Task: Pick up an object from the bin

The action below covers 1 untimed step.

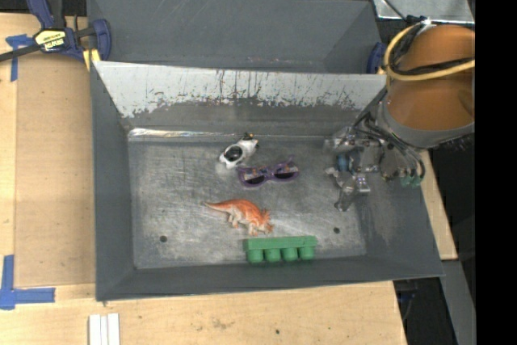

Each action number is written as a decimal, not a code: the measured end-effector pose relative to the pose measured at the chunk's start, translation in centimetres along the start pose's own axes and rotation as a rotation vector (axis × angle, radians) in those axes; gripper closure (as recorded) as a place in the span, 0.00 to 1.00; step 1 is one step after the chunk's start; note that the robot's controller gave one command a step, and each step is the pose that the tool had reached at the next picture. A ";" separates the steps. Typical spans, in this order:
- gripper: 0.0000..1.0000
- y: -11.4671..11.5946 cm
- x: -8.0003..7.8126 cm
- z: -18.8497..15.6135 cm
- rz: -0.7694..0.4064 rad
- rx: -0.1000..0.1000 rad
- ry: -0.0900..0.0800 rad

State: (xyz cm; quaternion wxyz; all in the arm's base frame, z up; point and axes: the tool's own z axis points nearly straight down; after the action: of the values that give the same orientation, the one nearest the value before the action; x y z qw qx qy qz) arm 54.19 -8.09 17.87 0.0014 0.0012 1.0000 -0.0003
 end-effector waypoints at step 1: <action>0.00 2.8 -0.2 4.1 0.054 0.002 -0.008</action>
Offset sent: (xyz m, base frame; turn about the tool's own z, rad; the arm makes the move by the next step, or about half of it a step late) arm -0.0040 -0.0309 -0.0915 0.1146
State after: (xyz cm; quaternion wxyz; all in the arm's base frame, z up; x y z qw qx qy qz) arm 54.41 -5.33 13.77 0.0056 0.0279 0.9996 -0.0011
